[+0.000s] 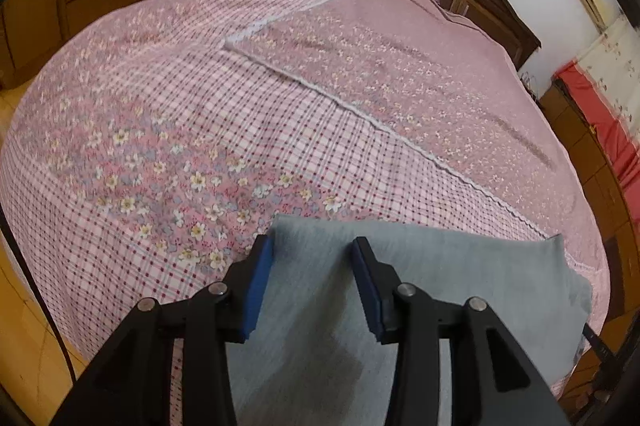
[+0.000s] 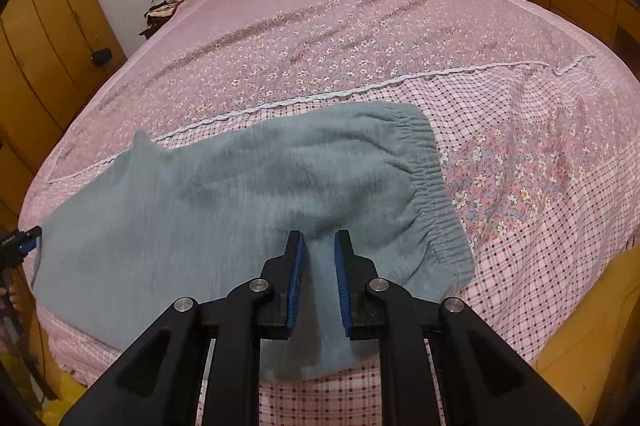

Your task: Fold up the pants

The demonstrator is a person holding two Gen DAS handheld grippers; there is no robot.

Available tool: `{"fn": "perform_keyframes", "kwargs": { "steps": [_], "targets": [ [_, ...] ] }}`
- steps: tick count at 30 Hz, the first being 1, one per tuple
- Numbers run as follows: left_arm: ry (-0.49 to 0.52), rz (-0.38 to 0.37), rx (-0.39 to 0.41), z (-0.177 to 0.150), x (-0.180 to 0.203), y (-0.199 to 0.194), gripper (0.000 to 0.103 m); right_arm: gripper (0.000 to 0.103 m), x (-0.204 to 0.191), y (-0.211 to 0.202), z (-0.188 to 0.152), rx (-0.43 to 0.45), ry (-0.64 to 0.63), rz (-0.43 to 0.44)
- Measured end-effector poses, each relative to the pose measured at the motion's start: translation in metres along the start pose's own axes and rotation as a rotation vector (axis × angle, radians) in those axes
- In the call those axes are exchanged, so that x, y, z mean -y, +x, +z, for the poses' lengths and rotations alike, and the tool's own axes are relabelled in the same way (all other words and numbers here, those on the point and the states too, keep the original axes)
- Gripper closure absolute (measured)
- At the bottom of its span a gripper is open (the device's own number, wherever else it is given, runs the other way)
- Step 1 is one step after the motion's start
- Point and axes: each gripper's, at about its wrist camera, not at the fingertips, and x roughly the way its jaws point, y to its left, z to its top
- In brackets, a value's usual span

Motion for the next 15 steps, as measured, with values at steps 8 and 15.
{"fn": "perform_keyframes", "kwargs": {
  "steps": [8, 15],
  "targets": [
    [-0.029, -0.064, 0.003, 0.001, -0.003, 0.008, 0.055, 0.086, -0.002, 0.004, -0.003, -0.009, -0.003, -0.009],
    [-0.02, -0.095, 0.028, 0.012, -0.002, 0.018, 0.054, 0.086, -0.001, 0.006, -0.002, -0.013, -0.002, -0.011]
  ]
}}
